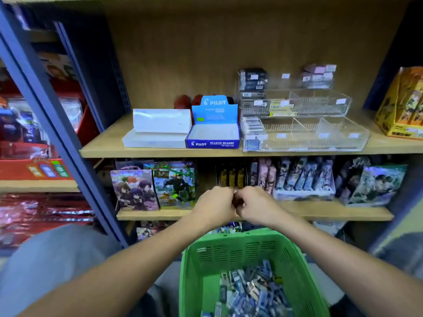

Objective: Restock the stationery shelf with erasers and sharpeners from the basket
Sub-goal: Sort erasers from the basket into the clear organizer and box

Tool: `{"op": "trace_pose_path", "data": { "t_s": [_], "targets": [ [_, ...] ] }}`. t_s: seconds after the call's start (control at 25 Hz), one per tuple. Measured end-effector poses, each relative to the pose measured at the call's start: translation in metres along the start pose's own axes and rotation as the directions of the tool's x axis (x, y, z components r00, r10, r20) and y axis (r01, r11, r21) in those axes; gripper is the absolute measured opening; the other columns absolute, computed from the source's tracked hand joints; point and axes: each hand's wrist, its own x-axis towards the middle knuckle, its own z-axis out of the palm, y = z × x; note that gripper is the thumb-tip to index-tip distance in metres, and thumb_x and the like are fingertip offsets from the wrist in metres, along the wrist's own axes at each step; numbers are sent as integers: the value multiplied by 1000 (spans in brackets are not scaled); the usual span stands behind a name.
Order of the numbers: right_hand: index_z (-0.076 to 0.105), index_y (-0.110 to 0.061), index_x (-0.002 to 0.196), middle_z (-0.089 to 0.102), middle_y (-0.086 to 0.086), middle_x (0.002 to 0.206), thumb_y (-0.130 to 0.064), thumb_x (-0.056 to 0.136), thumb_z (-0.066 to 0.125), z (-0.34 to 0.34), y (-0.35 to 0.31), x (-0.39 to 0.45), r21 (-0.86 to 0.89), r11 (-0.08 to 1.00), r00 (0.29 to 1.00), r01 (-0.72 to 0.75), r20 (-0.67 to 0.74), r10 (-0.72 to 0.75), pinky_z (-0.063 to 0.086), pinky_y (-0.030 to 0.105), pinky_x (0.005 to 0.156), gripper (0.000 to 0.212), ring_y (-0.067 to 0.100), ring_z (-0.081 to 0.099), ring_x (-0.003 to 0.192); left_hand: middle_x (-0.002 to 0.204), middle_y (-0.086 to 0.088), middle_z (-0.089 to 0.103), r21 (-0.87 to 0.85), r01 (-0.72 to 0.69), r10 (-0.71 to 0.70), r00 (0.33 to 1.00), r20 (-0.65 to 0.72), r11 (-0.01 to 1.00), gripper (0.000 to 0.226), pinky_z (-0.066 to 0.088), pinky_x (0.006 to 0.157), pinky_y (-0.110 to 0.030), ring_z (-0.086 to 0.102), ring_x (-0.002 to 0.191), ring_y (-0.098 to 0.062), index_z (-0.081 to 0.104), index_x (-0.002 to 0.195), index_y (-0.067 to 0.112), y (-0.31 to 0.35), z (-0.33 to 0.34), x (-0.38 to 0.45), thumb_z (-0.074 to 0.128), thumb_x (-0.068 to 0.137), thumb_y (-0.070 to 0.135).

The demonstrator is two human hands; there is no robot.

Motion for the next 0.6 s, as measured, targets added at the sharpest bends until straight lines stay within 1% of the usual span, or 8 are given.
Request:
{"op": "trace_pose_path", "data": {
  "t_s": [0.08, 0.12, 0.2, 0.28, 0.36, 0.44, 0.52, 0.6],
  "targets": [
    [57, -18, 75, 65, 9, 82, -19, 78, 55, 39, 20, -1, -25, 999, 980, -46, 195, 50, 50, 31, 64, 4, 28, 62, 78, 105, -21, 68, -4, 43, -42, 984, 171, 999, 20, 50, 76, -41, 65, 100, -39, 64, 102, 7, -5, 48, 3, 55, 86, 17],
    [57, -18, 77, 65, 10, 84, -14, 80, 56, 60, 30, 0, -45, 997, 957, -60, 280, 70, 45, 29, 62, 5, 27, 61, 77, 106, -21, 69, -18, 43, -37, 968, 249, 999, 22, 51, 78, -41, 66, 101, -37, 65, 102, 7, -7, 69, 6, 56, 86, 17],
    [64, -12, 89, 70, 14, 94, -11, 83, 59, 101, 50, -1, -115, 992, 887, -60, 450, 106, 43, 29, 62, 8, 28, 63, 81, 106, -21, 70, -45, 66, -44, 921, 388, 997, 23, 53, 80, -40, 67, 101, -35, 67, 101, 5, -9, 110, 8, 58, 84, 17],
    [68, -6, 106, 71, 15, 107, -13, 85, 63, 141, 73, -1, -168, 984, 798, -63, 583, 151, 52, 33, 71, 22, 28, 67, 90, 108, -23, 69, -66, 109, -63, 871, 487, 992, 22, 52, 78, -36, 67, 99, -34, 68, 102, 0, -12, 147, 12, 59, 86, 12],
    [67, -6, 118, 69, 16, 117, -15, 89, 62, 172, 92, -8, -192, 977, 746, -92, 637, 195, 54, 35, 85, 31, 29, 67, 103, 110, -21, 69, -69, 158, -89, 810, 580, 985, 22, 48, 70, -31, 66, 92, -32, 67, 106, -3, -18, 180, 9, 59, 89, 10],
    [62, -6, 126, 63, 17, 129, -15, 94, 57, 198, 112, -10, -200, 966, 725, -163, 640, 255, 49, 34, 93, 35, 30, 62, 115, 113, -19, 68, -69, 233, -129, 735, 665, 970, 26, 45, 67, -27, 66, 92, -31, 65, 111, -5, -28, 221, 6, 61, 93, 13],
    [54, -5, 134, 57, 17, 137, -16, 94, 58, 219, 126, -15, -206, 948, 710, -244, 627, 319, 47, 33, 96, 42, 31, 58, 121, 119, -19, 66, -38, 306, -190, 677, 711, 951, 31, 46, 69, -27, 66, 97, -31, 62, 118, -4, -38, 246, 0, 63, 93, 15],
    [42, 0, 142, 51, 20, 142, -18, 94, 59, 239, 142, -17, -214, 918, 688, -335, 610, 393, 46, 35, 100, 54, 32, 54, 126, 126, -21, 62, -39, 371, -227, 645, 729, 928, 36, 47, 77, -30, 62, 111, -33, 58, 126, -4, -45, 266, -1, 60, 95, 15]
  ]
}}
